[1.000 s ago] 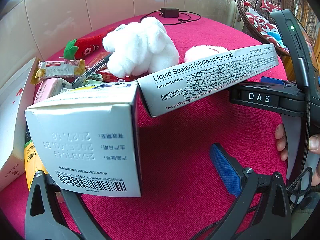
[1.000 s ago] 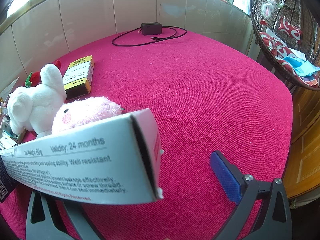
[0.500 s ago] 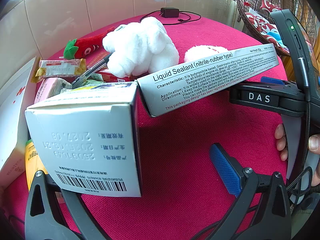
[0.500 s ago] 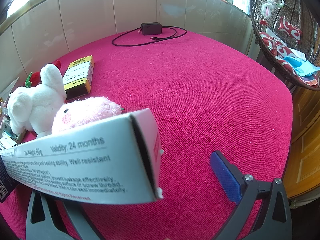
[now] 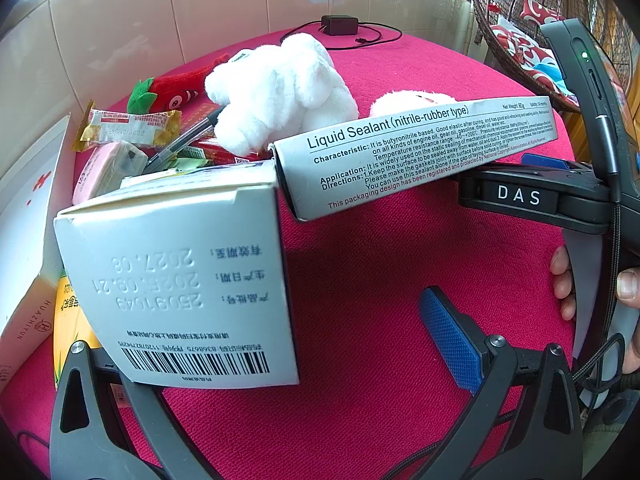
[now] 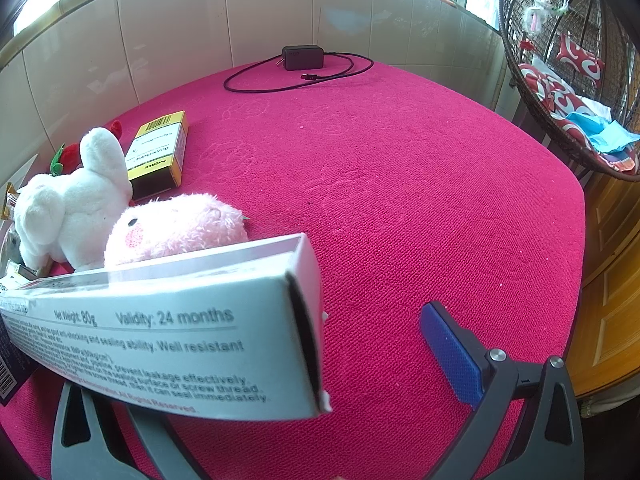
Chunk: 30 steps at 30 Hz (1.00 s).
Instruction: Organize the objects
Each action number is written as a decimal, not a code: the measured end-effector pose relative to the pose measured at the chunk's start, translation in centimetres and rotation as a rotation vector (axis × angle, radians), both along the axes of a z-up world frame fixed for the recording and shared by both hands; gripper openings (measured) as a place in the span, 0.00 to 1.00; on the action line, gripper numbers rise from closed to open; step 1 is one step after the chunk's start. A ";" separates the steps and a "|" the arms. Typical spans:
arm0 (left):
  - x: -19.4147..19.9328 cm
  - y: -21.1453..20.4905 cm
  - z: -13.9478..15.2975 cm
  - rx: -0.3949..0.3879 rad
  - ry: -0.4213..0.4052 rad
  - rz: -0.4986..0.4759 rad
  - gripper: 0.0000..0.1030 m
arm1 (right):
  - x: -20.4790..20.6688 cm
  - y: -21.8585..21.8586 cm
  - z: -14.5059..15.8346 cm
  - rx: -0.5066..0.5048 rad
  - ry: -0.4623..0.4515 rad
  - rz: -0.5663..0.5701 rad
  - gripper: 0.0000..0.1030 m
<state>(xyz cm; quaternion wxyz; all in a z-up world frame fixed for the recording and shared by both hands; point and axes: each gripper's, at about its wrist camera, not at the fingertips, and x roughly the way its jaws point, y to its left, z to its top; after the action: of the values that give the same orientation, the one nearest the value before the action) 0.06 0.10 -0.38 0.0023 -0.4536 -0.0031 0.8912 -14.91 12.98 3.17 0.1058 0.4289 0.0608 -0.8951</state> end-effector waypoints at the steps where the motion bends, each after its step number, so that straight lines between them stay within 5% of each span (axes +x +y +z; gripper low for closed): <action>1: 0.0 0.0 0.0 0.000 0.000 0.000 1.00 | 0.0 0.0 0.0 0.000 0.000 0.000 1.00; 16: 0.0 0.0 0.0 0.000 0.000 0.000 1.00 | 1.4 1.4 0.1 -0.030 -0.004 0.120 1.00; 24: 0.0 0.0 0.0 0.000 0.000 0.000 1.00 | 1.1 6.7 1.4 -0.181 -0.009 0.133 1.00; 30: 0.0 0.0 0.0 0.000 0.000 0.000 1.00 | 2.2 12.1 5.1 -0.425 0.132 0.118 1.00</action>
<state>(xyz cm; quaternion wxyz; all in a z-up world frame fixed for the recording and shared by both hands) 0.06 0.05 -0.38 0.0024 -0.4535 -0.0030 0.8913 -12.74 25.07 8.32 0.2419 0.3331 -0.0973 -0.9061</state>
